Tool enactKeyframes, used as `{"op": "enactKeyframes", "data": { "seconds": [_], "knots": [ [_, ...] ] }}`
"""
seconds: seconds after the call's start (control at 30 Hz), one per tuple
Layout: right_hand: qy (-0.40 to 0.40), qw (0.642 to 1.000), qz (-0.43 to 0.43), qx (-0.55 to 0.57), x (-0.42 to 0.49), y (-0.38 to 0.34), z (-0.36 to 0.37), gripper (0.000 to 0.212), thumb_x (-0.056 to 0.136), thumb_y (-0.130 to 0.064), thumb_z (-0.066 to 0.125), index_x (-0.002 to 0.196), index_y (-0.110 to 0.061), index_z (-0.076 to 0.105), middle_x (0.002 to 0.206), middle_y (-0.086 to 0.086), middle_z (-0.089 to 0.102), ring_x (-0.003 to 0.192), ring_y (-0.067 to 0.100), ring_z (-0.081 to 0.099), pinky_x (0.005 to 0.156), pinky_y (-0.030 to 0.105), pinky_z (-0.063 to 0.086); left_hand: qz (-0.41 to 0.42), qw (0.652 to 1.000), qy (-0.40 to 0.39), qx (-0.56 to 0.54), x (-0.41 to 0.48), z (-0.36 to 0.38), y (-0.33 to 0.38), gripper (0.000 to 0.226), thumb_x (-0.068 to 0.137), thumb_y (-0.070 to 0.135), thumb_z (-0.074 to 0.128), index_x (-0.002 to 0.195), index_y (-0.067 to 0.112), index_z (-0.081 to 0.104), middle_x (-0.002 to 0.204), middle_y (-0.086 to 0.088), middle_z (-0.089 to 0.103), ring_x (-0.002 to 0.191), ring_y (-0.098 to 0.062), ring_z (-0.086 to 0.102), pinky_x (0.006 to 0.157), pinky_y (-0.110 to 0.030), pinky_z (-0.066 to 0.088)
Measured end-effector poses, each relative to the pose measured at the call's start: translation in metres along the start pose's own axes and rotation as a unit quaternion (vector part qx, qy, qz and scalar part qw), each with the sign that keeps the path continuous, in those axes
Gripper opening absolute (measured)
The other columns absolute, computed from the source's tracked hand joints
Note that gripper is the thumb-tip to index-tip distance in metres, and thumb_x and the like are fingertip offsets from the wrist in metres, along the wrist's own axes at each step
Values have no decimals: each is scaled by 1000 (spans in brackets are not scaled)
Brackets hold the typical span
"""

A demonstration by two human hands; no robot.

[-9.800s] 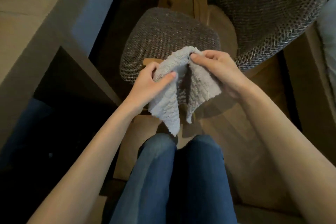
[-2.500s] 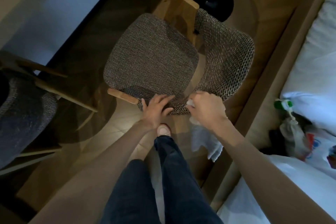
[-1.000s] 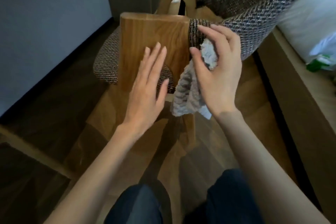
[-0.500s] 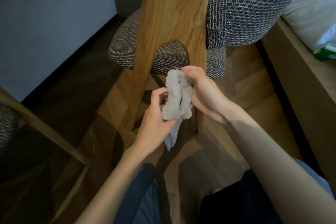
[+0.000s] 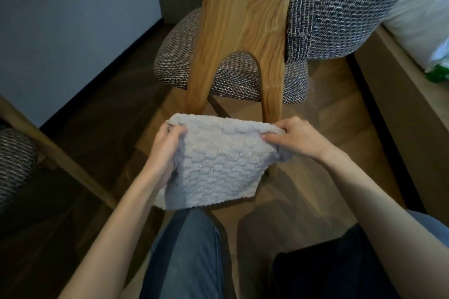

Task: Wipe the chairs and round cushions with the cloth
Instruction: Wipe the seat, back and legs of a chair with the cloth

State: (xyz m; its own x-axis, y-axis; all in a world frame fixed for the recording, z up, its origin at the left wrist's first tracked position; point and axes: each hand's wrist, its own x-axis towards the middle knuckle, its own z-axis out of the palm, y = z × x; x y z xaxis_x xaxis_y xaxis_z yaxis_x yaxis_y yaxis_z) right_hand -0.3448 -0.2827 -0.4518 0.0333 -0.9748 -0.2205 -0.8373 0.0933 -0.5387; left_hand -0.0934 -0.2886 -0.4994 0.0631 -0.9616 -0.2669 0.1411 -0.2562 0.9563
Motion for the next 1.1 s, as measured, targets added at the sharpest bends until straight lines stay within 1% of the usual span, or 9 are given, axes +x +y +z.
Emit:
{"op": "enactKeyframes", "data": {
  "seconds": [0.07, 0.2, 0.43, 0.53, 0.6, 0.73, 0.9, 1.0, 1.1],
  "knots": [
    [-10, 999, 11, 49, -5, -3, -2, 33, 85, -38, 69, 90, -6, 72, 90, 9, 71, 82, 18, 66, 76, 40, 53, -69, 997, -31, -24, -2, 0, -2, 31, 94, 28, 55, 121, 15, 58, 109, -5, 70, 96, -18, 69, 78, -31, 52],
    [-3, 979, 41, 199, -8, -8, -6, 43, 78, -36, 77, 97, 1, 71, 99, 17, 71, 94, 28, 69, 88, 48, 53, -18, 999, -10, -46, -10, 5, -3, 25, 91, 21, 61, 116, 18, 61, 105, 3, 71, 92, -10, 70, 72, -22, 53],
    [-1, 940, 104, 325, -5, 8, -14, 27, 79, -21, 77, 104, -13, 72, 100, 6, 72, 87, 16, 69, 81, 33, 57, 26, 997, 68, -11, -7, 12, -4, 41, 82, -1, 68, 116, 20, 58, 110, 1, 63, 99, -13, 62, 70, -23, 51],
    [64, 976, 58, 199, -6, 14, -9, 11, 79, -12, 73, 82, -22, 71, 82, -4, 68, 77, 9, 62, 67, 24, 50, 18, 993, 101, 53, -3, 16, -9, 49, 82, -2, 68, 120, 27, 55, 120, 3, 55, 104, -13, 56, 63, -19, 48],
    [99, 992, 20, 77, -6, 15, -3, 22, 80, -10, 69, 69, -28, 64, 73, -13, 61, 70, 2, 55, 63, 22, 41, 38, 992, 86, 82, -4, 18, -14, 48, 84, 2, 68, 119, 32, 54, 120, 8, 52, 105, -9, 53, 63, -18, 48],
    [18, 986, 57, 156, -6, 12, 2, 10, 83, -14, 70, 82, -19, 61, 80, -2, 60, 75, 12, 55, 53, 19, 43, 52, 997, 27, 44, -10, 23, -25, 35, 86, 24, 71, 118, 34, 60, 117, 13, 60, 105, -6, 60, 75, -21, 56],
    [-76, 925, 138, 347, -7, 5, -3, 17, 88, -14, 66, 101, -16, 55, 69, 2, 59, 54, 9, 51, 46, 19, 46, 133, 982, 131, -16, -12, 24, -30, 26, 92, 21, 63, 114, 34, 62, 118, 12, 64, 109, -5, 61, 87, -23, 54],
    [-110, 891, 105, 428, -8, 4, -5, 34, 90, -9, 61, 121, -23, 56, 62, -3, 63, 49, 8, 52, 52, 19, 53, 172, 957, 232, -34, -14, 23, -27, 51, 89, 10, 65, 133, 31, 50, 119, 6, 66, 109, -3, 62, 99, -33, 50],
    [-169, 873, 52, 454, -12, -5, -3, 47, 91, -6, 58, 130, -31, 49, 82, 2, 71, 57, 12, 59, 61, 23, 57, 199, 956, 214, -10, -17, 29, -24, 72, 86, 9, 69, 146, 27, 34, 105, 5, 72, 107, -3, 64, 108, -45, 41]
  ]
}}
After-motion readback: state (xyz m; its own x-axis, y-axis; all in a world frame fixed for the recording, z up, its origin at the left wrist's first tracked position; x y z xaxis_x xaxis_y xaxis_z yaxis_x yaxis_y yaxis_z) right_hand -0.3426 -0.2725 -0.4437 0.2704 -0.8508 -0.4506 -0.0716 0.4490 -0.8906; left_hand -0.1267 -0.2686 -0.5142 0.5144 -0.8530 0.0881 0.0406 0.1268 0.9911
